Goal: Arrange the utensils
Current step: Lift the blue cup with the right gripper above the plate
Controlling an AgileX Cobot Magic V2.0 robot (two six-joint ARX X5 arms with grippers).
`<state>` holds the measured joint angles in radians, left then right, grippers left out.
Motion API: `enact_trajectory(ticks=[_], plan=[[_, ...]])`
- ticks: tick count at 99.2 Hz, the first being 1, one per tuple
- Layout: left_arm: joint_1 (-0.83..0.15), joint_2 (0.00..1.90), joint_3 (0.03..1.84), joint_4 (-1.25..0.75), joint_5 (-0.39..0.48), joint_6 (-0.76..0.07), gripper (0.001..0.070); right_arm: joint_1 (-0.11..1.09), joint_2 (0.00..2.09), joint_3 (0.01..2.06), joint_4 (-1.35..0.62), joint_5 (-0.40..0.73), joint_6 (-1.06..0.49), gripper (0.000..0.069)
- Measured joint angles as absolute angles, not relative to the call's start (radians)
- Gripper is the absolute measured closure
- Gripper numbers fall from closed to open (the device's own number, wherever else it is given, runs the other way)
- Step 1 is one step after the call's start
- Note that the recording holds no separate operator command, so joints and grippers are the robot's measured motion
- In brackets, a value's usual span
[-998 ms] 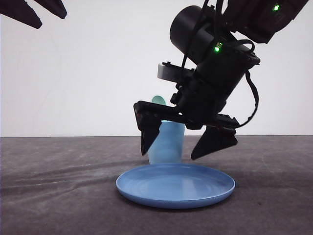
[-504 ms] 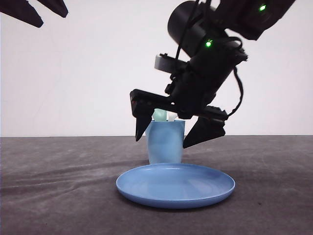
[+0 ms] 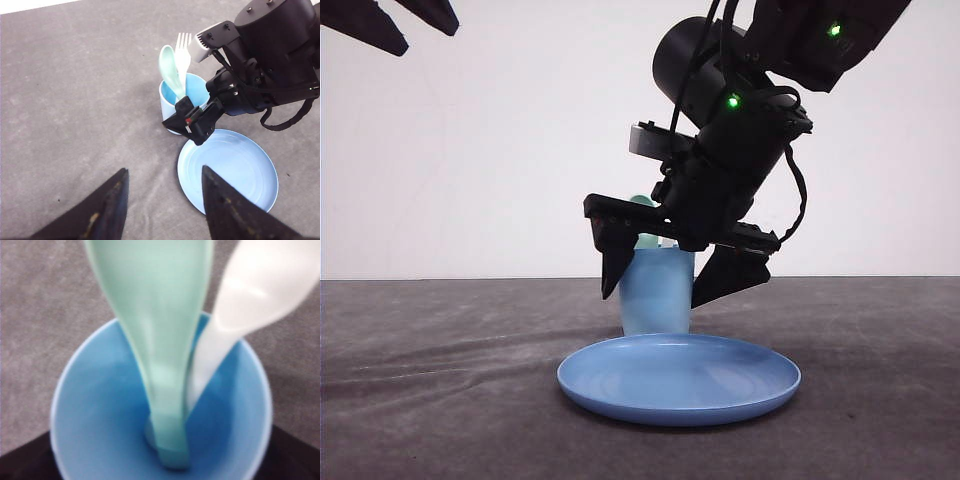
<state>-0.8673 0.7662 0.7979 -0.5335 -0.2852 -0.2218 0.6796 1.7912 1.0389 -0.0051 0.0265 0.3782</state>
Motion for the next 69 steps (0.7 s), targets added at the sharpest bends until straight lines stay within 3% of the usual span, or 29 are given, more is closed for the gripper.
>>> enact_trajectory(ticks=[12,30,52,69], plan=[[-0.867,0.766,0.798,-0.533,-0.285,-0.222,0.0436,0.68,1.791,1.039,-0.009,0.026,0.371,0.0233],[-0.867,0.766,0.798,-0.533,-0.285,-0.221,0.0436,0.68,1.791,1.039,-0.01,0.026,0.369,0.0262],[-0.867,0.767,0.798,-0.534,-0.285,-0.221,0.0436,0.68,1.763,1.039,-0.037,0.027,0.338,0.0266],[-0.867,0.766,0.798,-0.533,-0.285,-0.222,0.0436,0.681,1.611,1.039,-0.088,0.049,0.288,0.0266]])
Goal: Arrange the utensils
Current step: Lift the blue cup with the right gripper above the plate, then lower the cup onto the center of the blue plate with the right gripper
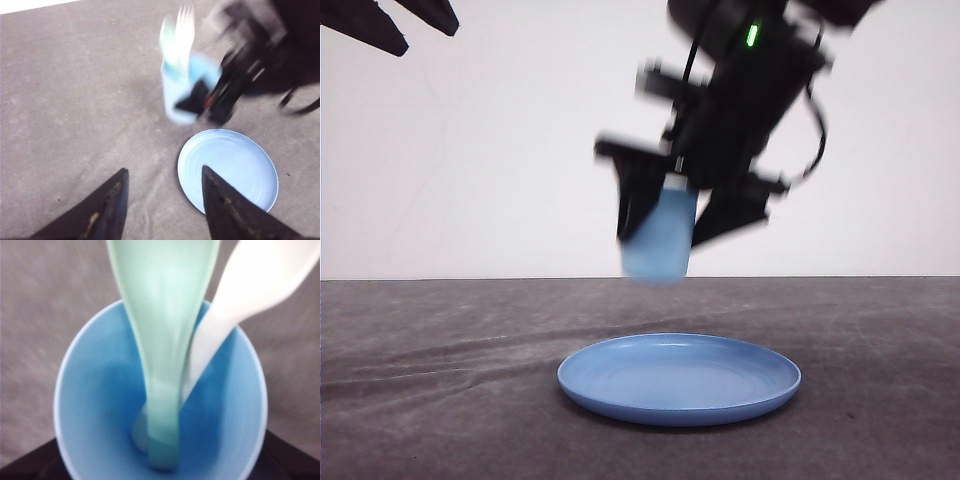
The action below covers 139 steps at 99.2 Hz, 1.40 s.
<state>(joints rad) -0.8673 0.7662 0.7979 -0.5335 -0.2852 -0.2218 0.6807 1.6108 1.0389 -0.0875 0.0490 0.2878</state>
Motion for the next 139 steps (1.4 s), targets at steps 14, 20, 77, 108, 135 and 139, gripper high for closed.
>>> enact_trajectory(ticks=[14,20,77,108,135,139], plan=[[-0.867,0.766,0.798,-0.534,-0.285,-0.221,0.0436,0.682,1.462,1.041,-0.182,0.052,0.236,0.0266],[-0.867,0.766,0.798,-0.534,-0.285,-0.222,0.0436,0.688,1.404,1.041,-0.225,0.054,0.214,0.0266],[-0.867,0.767,0.798,-0.534,-0.285,-0.222,0.0436,0.754,1.205,1.028,-0.41,0.057,0.13,0.0266],[-0.867,0.766,0.798,-0.533,-0.285,-0.222,0.0436,0.781,1.205,0.823,-0.274,0.058,0.142,0.0268],[-0.867,0.767,0.798,-0.533,-0.285,-0.222,0.0436,0.825,1.219,0.656,-0.091,0.057,0.189,0.0269],[-0.867,0.767,0.798,-0.533,-0.285,-0.222,0.0436,0.83,1.23,0.642,-0.076,0.057,0.193,0.0269]])
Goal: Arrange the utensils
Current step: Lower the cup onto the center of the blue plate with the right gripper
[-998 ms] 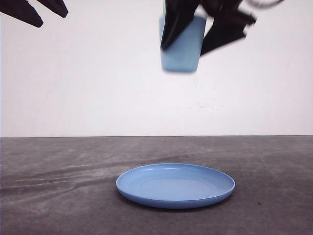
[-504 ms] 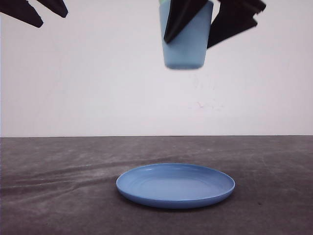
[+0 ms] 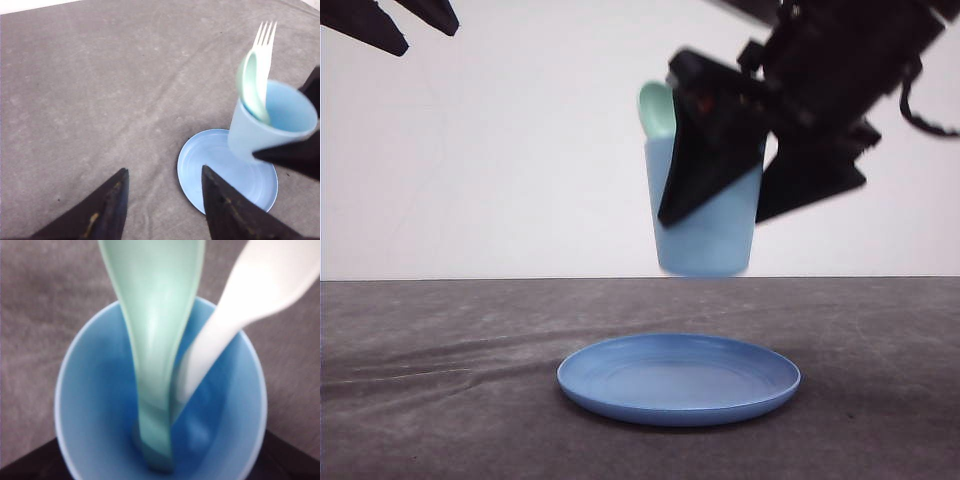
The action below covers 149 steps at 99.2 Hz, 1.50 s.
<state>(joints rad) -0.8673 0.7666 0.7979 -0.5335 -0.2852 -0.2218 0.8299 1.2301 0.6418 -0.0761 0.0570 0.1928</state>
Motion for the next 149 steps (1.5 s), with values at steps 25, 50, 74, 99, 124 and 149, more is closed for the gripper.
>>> enact_trajectory(ticks=[25,50,74,99,124,149], plan=[[-0.867,0.766,0.798,-0.534,-0.285,-0.222,0.0436,0.873,1.309,0.61,0.017,0.105,0.206,0.0269],[-0.867,0.766,0.798,-0.534,-0.285,-0.222,0.0436,0.913,1.395,0.61,0.102,0.14,0.205,0.0269],[-0.867,0.766,0.798,-0.534,-0.285,-0.223,0.0436,0.916,1.446,0.61,0.125,0.161,0.205,0.0269],[-0.867,0.767,0.798,-0.535,-0.285,-0.223,0.0436,0.916,1.462,0.61,0.137,0.161,0.205,0.027],[-0.867,0.767,0.798,-0.535,-0.285,-0.223,0.0436,0.916,1.462,0.61,0.122,0.161,0.206,0.0172],[-0.867,0.766,0.798,-0.535,-0.285,-0.223,0.0436,0.916,1.437,0.61,0.047,0.161,0.205,0.0094]])
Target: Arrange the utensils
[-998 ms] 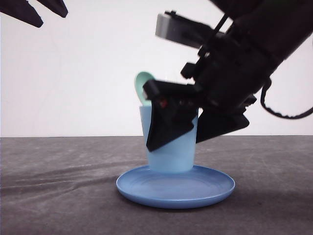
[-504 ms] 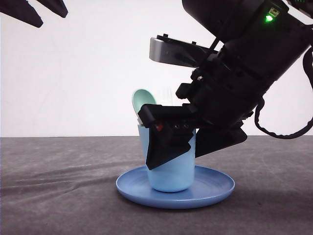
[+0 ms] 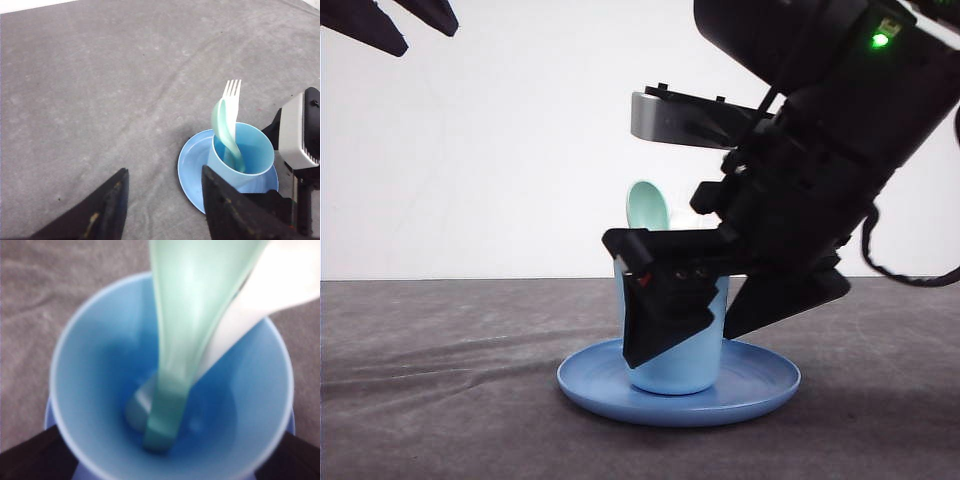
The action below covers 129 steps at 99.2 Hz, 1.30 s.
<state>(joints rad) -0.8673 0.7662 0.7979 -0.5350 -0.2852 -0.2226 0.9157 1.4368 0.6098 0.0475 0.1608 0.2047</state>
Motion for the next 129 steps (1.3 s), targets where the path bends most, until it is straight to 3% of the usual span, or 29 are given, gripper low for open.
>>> enact_trajectory(ticks=[37,69,113,120,129], plan=[[-0.867,0.767,0.798,-0.535,-0.285,-0.223,0.0436,0.916,1.125,0.655,-0.237,0.161,0.198,0.0083],[-0.867,0.766,0.798,-0.535,-0.285,-0.224,0.0436,0.916,0.82,0.892,-0.449,0.168,0.193,0.0083],[-0.867,0.767,0.798,-0.535,-0.285,-0.225,0.0436,0.916,0.732,0.992,-0.641,0.319,0.179,0.0086],[-0.867,0.766,0.798,-0.535,-0.285,-0.225,0.0436,0.916,0.741,0.992,-0.648,0.318,0.179,0.0157],[-0.867,0.766,0.798,-0.535,-0.285,-0.226,0.0451,0.916,0.742,0.992,-0.651,0.318,0.179,0.0408]])
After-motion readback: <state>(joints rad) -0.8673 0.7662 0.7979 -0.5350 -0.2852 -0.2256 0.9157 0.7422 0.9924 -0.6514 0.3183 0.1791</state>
